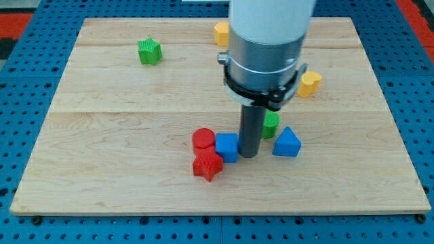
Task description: Push the blue triangle above the green circle
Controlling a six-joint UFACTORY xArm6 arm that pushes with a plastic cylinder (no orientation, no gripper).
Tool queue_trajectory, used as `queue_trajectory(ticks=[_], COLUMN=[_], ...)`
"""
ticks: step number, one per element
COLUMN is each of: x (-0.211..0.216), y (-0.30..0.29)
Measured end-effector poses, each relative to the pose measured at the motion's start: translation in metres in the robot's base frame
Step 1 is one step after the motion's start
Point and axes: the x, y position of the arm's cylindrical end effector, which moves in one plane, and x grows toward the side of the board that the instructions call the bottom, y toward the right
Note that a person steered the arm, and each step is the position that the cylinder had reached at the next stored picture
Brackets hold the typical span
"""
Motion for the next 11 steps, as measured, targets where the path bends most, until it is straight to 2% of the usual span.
queue_trajectory(ticks=[2, 3, 4, 7, 10, 11], x=[0.029, 0.023, 0.005, -0.017, -0.1, -0.125], y=[0.179, 0.226, 0.214, 0.097, 0.108, 0.086])
